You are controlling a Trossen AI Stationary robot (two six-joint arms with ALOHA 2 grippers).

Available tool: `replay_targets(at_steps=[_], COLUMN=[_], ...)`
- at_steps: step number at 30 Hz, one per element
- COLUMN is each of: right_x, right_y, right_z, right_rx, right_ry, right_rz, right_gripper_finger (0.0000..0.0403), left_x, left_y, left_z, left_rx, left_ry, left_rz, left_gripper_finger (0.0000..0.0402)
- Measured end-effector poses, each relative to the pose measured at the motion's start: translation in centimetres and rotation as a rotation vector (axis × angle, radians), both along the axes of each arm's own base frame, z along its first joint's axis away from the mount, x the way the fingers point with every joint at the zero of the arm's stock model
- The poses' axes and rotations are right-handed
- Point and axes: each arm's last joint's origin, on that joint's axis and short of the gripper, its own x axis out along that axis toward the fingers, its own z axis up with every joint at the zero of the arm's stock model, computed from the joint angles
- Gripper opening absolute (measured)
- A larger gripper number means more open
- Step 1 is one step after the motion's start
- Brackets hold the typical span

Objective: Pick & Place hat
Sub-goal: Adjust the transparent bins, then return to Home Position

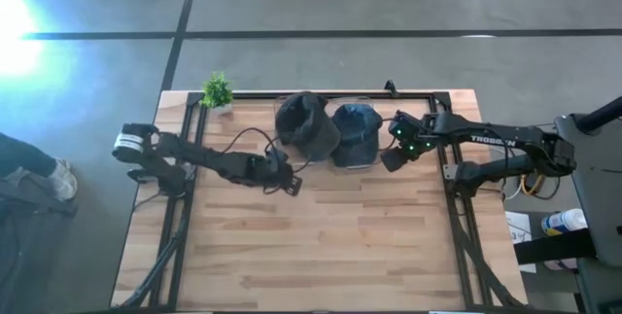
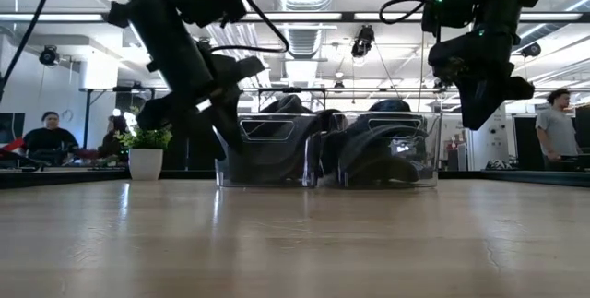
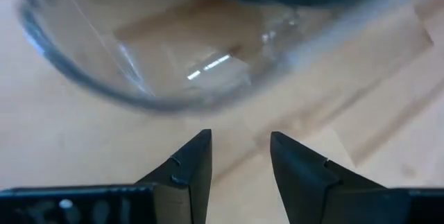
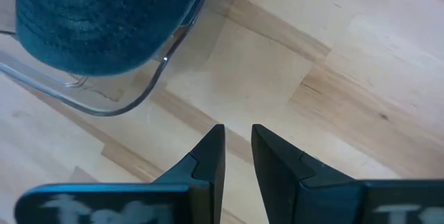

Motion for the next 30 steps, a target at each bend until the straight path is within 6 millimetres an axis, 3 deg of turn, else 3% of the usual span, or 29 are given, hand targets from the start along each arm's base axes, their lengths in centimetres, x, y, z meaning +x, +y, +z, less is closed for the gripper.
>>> replay_targets(at_steps=[7,14,20,30], right_x=[0.7,1.9,2.1,3.0], right_y=[0.9,0.7,0.9,4.7], right_z=[-1.0,-1.0,-0.9,-0.3], right_rx=[0.014,-0.025,-0.024,-0.059], right_ry=[-0.053,-0.197,-0.213,-0.246], right_rz=[0.037,0.005,0.001,0.073], right_gripper_finger=[0.0068,0.0068,0.0068,0.0068], left_x=[-0.5,-1.0,-1.3,-2.1], left_y=[-2.3,-2.2,-2.2,-2.3], left_z=[0.2,0.5,0.5,2.8], left_rx=[-0.008,0.014,0.023,0.051], left_ry=[0.003,0.023,0.055,-0.015], left_rz=[-0.065,-0.043,-0.046,-0.112], left_gripper_finger=[0.014,0.014,0.014,0.014])
